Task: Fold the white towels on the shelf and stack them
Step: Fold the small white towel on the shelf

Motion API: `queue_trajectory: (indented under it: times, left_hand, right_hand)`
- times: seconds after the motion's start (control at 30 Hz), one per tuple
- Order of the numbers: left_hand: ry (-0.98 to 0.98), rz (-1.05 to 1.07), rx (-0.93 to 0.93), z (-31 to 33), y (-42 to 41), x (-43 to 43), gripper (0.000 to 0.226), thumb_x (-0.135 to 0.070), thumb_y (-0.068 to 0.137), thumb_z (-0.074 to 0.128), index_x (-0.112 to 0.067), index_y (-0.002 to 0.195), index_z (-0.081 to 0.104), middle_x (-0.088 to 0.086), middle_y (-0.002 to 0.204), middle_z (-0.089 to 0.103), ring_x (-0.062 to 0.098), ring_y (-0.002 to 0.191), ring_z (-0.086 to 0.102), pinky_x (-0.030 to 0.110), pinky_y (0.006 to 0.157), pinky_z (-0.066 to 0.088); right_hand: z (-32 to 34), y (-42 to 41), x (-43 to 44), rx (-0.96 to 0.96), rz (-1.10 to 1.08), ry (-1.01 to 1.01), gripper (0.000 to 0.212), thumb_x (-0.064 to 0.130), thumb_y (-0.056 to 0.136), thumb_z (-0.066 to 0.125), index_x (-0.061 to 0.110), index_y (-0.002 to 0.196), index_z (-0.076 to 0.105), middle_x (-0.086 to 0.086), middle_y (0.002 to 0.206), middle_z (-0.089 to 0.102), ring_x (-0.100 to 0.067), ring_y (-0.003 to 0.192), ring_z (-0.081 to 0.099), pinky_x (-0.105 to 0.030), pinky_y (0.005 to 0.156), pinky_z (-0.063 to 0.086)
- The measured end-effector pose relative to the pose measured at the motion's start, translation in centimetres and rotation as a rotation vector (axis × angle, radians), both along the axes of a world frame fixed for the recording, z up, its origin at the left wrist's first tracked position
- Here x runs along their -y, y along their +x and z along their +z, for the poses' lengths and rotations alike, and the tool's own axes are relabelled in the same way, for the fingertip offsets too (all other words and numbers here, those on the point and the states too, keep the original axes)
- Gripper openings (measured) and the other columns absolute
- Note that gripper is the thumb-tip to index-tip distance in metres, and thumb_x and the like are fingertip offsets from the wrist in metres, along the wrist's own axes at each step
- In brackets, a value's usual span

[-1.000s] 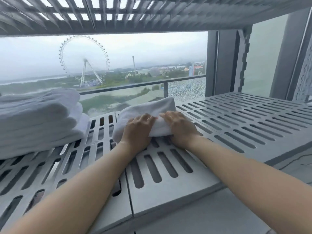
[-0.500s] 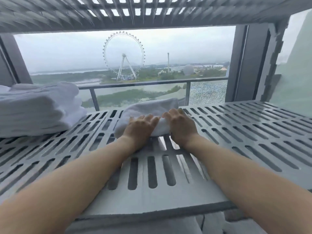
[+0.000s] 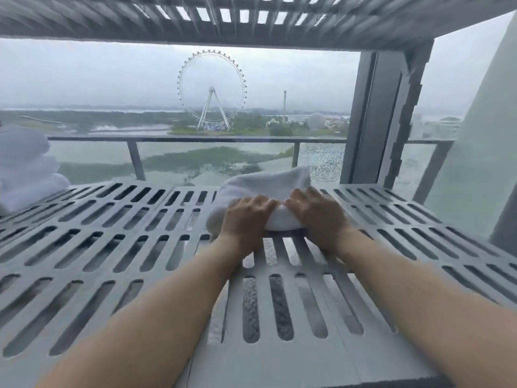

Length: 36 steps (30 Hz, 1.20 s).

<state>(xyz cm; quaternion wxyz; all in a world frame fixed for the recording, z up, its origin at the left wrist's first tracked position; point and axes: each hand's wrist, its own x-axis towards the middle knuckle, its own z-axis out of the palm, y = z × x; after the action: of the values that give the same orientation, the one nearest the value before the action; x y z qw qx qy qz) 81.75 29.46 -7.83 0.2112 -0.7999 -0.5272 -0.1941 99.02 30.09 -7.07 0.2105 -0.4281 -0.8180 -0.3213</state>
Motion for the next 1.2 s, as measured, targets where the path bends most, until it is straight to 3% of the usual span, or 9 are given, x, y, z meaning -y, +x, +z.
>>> queue_trajectory:
  times: [0.1, 0.2, 0.33, 0.47, 0.6, 0.77, 0.9, 1.1, 1.2]
  left_hand:
    - [-0.075, -0.124, 0.054, -0.6, -1.2, -0.6, 0.057, -0.048, 0.083, 0.058, -0.028, 0.134, 0.043, -0.003, 0.138, 0.046, 0.023, 0.126, 0.044, 0.035, 0.103, 0.029]
    - [-0.113, -0.17, 0.146, -0.2, -1.8, -0.3, 0.074, -0.076, 0.07, 0.038, -0.027, 0.124, 0.053, -0.004, 0.131, 0.054, 0.023, 0.118, 0.052, 0.039, 0.099, 0.035]
    - [-0.147, -0.172, 0.188, 0.7, -1.9, -0.7, 0.042, -0.057, 0.081, 0.056, -0.028, 0.112, 0.057, -0.008, 0.124, 0.057, 0.022, 0.107, 0.057, 0.033, 0.086, 0.042]
    - [-0.168, -0.201, 0.221, 1.3, -2.7, -0.5, 0.034, -0.048, 0.074, 0.071, -0.025, 0.095, 0.058, -0.009, 0.107, 0.058, 0.018, 0.091, 0.056, 0.03, 0.076, 0.045]
    - [-0.199, -0.181, 0.184, 2.2, -4.5, -0.2, 0.03, -0.049, 0.073, 0.072, -0.029, 0.089, 0.057, -0.013, 0.096, 0.055, 0.014, 0.082, 0.053, 0.033, 0.077, 0.049]
    - [-0.185, 0.022, 0.172, 1.7, -6.9, -0.4, 0.025, -0.023, 0.081, 0.067, -0.025, 0.101, 0.054, -0.002, 0.109, 0.06, 0.022, 0.098, 0.056, 0.035, 0.082, 0.046]
    - [-0.234, 0.03, 0.322, 1.3, -5.7, 0.4, 0.049, -0.001, 0.077, 0.053, -0.022, 0.121, 0.051, 0.001, 0.127, 0.054, 0.024, 0.114, 0.049, 0.032, 0.09, 0.041]
    - [-0.228, -0.163, 0.268, 0.8, -1.6, 1.4, 0.045, -0.054, 0.083, 0.048, -0.033, 0.123, 0.054, -0.006, 0.132, 0.051, 0.016, 0.113, 0.052, 0.034, 0.092, 0.045]
    - [-0.245, -0.11, 0.269, 1.2, -1.5, 0.9, 0.024, -0.044, 0.082, 0.06, -0.027, 0.098, 0.057, -0.005, 0.118, 0.055, 0.015, 0.093, 0.054, 0.033, 0.083, 0.048]
  right_hand:
    - [-0.9, 0.9, -0.2, -0.105, 0.026, -0.163, 0.049, 0.032, 0.06, 0.079, 0.016, 0.105, 0.064, -0.008, 0.099, 0.061, -0.03, 0.087, 0.059, -0.038, 0.058, 0.055]
    - [-0.5, 0.9, -0.1, -0.218, 0.142, -0.305, 0.058, 0.057, 0.07, 0.05, 0.021, 0.115, 0.059, -0.003, 0.112, 0.056, -0.023, 0.099, 0.051, -0.036, 0.075, 0.048]
    - [0.6, 1.6, -0.3, -0.56, 0.272, -0.408, 0.06, 0.047, 0.071, 0.05, 0.018, 0.124, 0.054, -0.002, 0.124, 0.049, -0.014, 0.111, 0.048, -0.03, 0.094, 0.043]
    - [0.8, 2.3, -0.4, -0.599, 0.27, -0.414, 0.062, 0.032, 0.072, 0.072, 0.014, 0.128, 0.05, -0.002, 0.123, 0.046, -0.013, 0.109, 0.048, -0.035, 0.091, 0.049]
    - [1.2, 2.6, -0.1, -0.588, 0.273, -0.449, 0.083, 0.044, 0.06, 0.084, 0.017, 0.13, 0.05, 0.001, 0.127, 0.048, -0.011, 0.113, 0.048, -0.032, 0.094, 0.047]
    - [0.9, 2.4, 0.1, -0.594, 0.274, -0.521, 0.092, 0.048, 0.052, 0.086, 0.022, 0.132, 0.048, 0.005, 0.128, 0.047, -0.013, 0.115, 0.049, -0.039, 0.096, 0.048]
    - [0.7, 2.2, 0.1, -0.591, 0.278, -0.514, 0.088, 0.043, 0.055, 0.086, 0.02, 0.131, 0.048, 0.004, 0.127, 0.047, -0.014, 0.115, 0.048, -0.039, 0.098, 0.047]
    - [0.8, 2.5, 0.0, -0.576, 0.252, -0.469, 0.072, 0.013, 0.066, 0.075, 0.016, 0.132, 0.046, -0.002, 0.125, 0.048, -0.015, 0.107, 0.05, -0.034, 0.091, 0.05]
    - [0.6, 2.9, -0.2, -0.548, 0.21, -0.432, 0.068, 0.004, 0.07, 0.066, 0.013, 0.134, 0.045, -0.005, 0.125, 0.048, -0.02, 0.107, 0.053, -0.031, 0.089, 0.048]
